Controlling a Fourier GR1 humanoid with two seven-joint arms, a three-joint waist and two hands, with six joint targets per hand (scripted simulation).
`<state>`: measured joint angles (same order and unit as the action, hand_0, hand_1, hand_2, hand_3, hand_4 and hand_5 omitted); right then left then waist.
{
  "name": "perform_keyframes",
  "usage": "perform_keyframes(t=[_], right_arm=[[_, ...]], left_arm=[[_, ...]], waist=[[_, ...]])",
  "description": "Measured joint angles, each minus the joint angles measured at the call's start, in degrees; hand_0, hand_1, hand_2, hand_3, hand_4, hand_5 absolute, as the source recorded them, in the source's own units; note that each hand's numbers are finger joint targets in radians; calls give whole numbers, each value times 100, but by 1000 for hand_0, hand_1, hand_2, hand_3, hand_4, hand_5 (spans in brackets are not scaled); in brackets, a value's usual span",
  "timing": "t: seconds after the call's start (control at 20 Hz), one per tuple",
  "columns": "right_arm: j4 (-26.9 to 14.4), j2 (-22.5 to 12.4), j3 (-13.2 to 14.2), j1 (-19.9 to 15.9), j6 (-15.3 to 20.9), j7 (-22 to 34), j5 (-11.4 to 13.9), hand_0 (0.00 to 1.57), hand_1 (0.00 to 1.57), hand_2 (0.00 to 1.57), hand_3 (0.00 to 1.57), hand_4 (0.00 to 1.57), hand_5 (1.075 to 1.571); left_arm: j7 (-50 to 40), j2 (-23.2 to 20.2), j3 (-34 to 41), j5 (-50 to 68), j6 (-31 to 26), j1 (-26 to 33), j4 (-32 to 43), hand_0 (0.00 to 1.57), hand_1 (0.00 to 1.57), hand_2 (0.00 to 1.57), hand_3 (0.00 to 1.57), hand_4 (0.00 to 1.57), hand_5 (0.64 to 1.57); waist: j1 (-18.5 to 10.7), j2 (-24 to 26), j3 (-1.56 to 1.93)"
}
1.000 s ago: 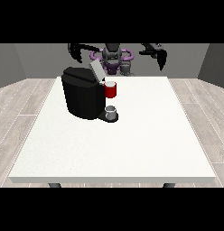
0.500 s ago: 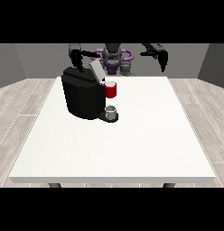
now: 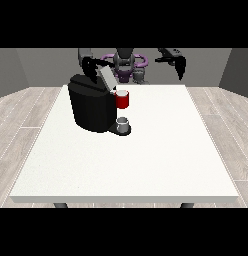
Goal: Insert the coffee pod into the coffee machine and close the lid
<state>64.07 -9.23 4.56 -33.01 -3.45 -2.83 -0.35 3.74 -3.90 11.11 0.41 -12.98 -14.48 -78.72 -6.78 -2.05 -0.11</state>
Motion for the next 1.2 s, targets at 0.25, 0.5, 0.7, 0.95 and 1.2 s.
perform_keyframes(t=[0.25, 0.5, 0.7, 0.95, 1.2], right_arm=[[-131, 63, -9, -203, 43, -58, 73, 0, 0, 0, 0, 0, 1571], [-288, 96, 14, -440, 58, -190, 111, 0, 0, 0, 0, 0, 1571], [-414, 48, 26, -561, -11, -194, 133, 0, 0, 0, 0, 0, 1571], [-552, 94, -32, -756, -17, -76, 216, 0, 0, 0, 0, 214, 1571], [-555, 267, -280, -886, 118, 23, 463, 0, 0, 0, 0, 173, 1571]], left_arm=[[59, -166, 28, 43, 0, 17, 25, 0, 0, 0, 0, 0, 1571], [-27, -124, -91, 46, 91, -44, -71, 0, 0, 0, 0, 0, 1571], [34, -164, -72, 95, 105, -22, -44, 0, 0, 0, 0, 131, 1571], [223, -183, -85, 47, 191, 44, 118, 0, 0, 0, 0, 148, 1571], [122, -254, -30, 133, 201, -94, 221, 0, 0, 0, 0, 167, 1571]], waist=[[20, -87, -7], [-46, -135, -7], [-57, -195, 0], [-36, -248, 13], [-32, -209, 17]])
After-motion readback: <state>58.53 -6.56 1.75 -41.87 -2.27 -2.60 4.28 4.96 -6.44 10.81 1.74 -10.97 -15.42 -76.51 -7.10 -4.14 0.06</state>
